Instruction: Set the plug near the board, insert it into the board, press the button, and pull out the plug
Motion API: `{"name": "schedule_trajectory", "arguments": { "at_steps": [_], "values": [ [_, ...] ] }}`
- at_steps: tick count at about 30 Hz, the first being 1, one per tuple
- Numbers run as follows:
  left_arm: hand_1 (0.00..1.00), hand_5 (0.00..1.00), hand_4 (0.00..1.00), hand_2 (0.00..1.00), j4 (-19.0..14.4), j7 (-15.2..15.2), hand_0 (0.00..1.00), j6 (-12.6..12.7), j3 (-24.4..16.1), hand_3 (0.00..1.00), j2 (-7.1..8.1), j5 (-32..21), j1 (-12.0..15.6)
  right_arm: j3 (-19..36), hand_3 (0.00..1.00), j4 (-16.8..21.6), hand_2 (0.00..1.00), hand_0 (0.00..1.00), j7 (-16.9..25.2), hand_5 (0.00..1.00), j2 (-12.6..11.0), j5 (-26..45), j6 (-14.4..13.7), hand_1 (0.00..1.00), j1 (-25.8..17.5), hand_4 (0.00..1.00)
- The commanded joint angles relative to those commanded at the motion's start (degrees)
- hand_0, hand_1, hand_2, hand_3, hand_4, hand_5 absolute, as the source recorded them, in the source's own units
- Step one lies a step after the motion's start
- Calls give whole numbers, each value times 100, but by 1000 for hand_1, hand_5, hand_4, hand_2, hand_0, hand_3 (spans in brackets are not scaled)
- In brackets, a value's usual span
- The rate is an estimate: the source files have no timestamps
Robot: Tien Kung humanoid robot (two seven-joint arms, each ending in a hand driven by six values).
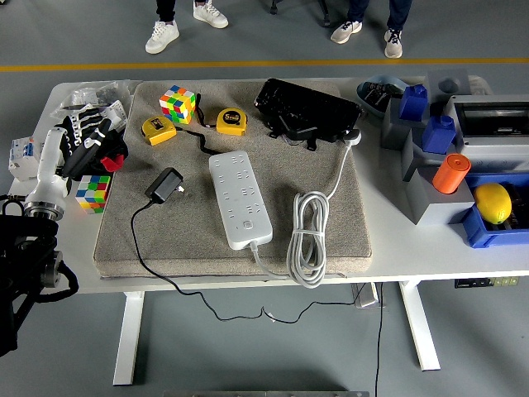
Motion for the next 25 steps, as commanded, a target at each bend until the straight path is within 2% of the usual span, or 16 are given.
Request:
{"name": "schedule_trajectory", "arguments": {
  "at_steps": [25],
  "values": [
    [756, 669, 934, 759, -28, 36, 780, 3, -88, 752, -28, 31, 68, 92, 575, 10, 675, 698, -15, 551, 18, -43, -15, 701, -50, 998]
  ]
}}
